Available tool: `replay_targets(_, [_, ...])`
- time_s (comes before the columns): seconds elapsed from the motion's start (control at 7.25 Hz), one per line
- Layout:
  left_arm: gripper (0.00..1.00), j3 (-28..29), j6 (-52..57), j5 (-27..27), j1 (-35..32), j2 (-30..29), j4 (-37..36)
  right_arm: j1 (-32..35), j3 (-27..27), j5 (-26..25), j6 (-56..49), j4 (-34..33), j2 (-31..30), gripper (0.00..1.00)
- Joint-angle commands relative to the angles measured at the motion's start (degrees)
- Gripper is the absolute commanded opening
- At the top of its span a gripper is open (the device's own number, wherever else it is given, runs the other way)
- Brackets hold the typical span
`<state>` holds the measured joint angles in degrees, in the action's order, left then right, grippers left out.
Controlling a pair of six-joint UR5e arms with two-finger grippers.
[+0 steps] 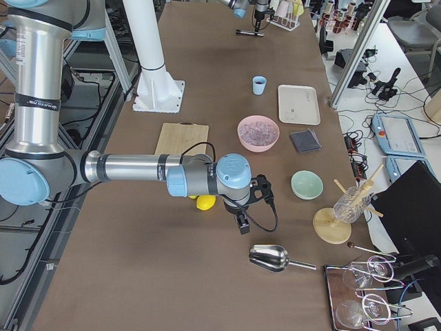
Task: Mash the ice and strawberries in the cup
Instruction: 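Lower the left gripper and grasp the silver rod upright, then lift the rod with the left gripper and carry it over the cup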
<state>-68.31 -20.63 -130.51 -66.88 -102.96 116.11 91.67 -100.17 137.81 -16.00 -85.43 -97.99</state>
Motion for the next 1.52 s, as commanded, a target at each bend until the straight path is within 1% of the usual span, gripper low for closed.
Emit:
replay_targets(0.0, [0.00, -1.81, -0.02, -0.27, -2.18, -0.57, -0.01, 0.00, -0.29, 0.00, 0.00, 0.00, 0.00, 0.99])
replay_targets(0.14, [0.00, -4.01, -0.20, -2.53, -4.72, -2.32, -1.75, 0.00, -0.29, 0.00, 0.09, -0.09, 0.00, 0.99])
replay_targets(0.28, [0.00, -6.20, -0.29, -4.03, -6.84, -5.90, -5.94, 0.00, -0.38, 0.09, 0.09, 0.00, 0.00, 0.99])
replay_targets(0.41, [0.00, -7.44, -1.24, -4.05, -7.03, -8.90, -7.98, 0.00, -0.64, 0.00, 0.09, -0.09, 0.17, 0.99])
replay_targets(0.55, [0.00, -8.15, -5.17, -4.05, -7.12, -13.28, -7.92, 0.00, -0.90, -0.52, 0.09, -0.09, 0.43, 0.99])
replay_targets(0.69, [0.00, -9.20, -11.47, -4.05, -7.03, -17.76, -7.39, 0.00, -1.52, -1.14, 0.17, -0.18, 0.35, 0.99])
replay_targets(0.83, [0.00, -12.35, -18.67, -3.79, -6.69, -21.02, -6.95, 0.00, -1.87, -2.97, 0.18, -0.44, 0.17, 0.99])
replay_targets(0.96, [0.00, -16.21, -22.75, -3.78, -6.42, -21.49, -5.04, 0.00, -1.44, -4.12, 0.18, -0.53, 0.00, 0.99])
replay_targets(1.1, [0.00, -18.59, -27.31, -1.52, -5.37, -22.80, -3.36, 0.00, -1.43, -4.22, 0.18, -0.70, 0.34, 0.99])
replay_targets(1.24, [0.00, -19.84, -30.92, 3.90, -1.88, -22.90, 1.53, 0.00, -1.35, -4.39, 0.35, -0.79, 0.78, 0.99])
replay_targets(1.38, [0.00, -19.76, -34.96, 12.13, 3.46, -22.99, 8.54, 0.00, -1.26, -6.13, 1.13, -0.79, 1.05, 0.99])
